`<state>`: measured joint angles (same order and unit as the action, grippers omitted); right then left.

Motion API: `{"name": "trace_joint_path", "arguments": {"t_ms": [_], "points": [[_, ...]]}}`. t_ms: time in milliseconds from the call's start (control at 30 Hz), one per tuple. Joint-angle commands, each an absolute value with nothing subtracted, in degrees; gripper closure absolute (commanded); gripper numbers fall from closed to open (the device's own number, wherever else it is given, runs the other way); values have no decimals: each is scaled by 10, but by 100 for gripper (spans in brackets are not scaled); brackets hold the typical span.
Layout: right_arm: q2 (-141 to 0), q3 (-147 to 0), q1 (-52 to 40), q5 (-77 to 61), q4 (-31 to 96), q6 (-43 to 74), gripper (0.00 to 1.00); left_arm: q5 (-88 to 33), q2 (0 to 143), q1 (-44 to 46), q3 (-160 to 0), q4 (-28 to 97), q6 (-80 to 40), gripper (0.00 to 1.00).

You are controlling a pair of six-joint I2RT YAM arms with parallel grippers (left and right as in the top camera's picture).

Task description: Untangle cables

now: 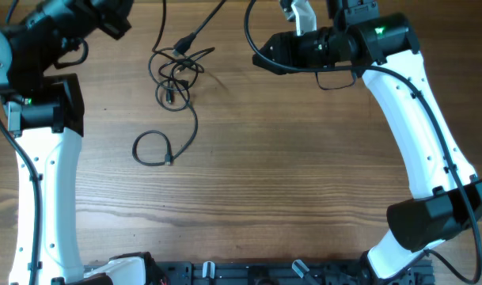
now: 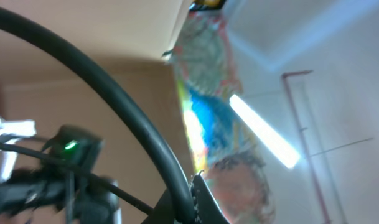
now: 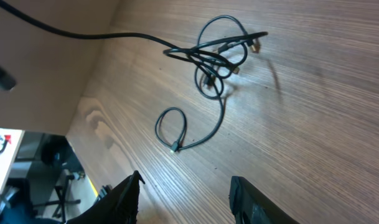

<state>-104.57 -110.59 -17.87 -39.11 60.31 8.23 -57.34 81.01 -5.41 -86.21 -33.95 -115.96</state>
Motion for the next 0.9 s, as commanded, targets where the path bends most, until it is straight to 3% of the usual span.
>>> {"name": "trace_joint_path", "arguments": {"t_ms": [0,100,233,467,633,733,867], "points": [[-1054,-1101,-189,-442,597,43,51,-466,789,-59,-868,-408,-1250,96],[-1062,-1101,-208,-477,581,15,50,-423,770,-68,-868,-433,-1235,96],[-1085,-1101,-223,-510,539,52,47,-472,756,-95,-868,-392,-1164,96],[-1150,-1101,-239,-623,447,112,33,-506,749,-104,-868,-388,-1159,96],[-1185,-1101,-275,-623,360,64,23,-627,749,-104,-868,-388,-1129,96],[-1203,-1101,-300,-574,276,45,21,-739,749,-104,-868,-388,-1119,96],[-1223,-1101,-319,-593,190,47,21,-801,739,-104,-868,-388,-1119,96]]}}
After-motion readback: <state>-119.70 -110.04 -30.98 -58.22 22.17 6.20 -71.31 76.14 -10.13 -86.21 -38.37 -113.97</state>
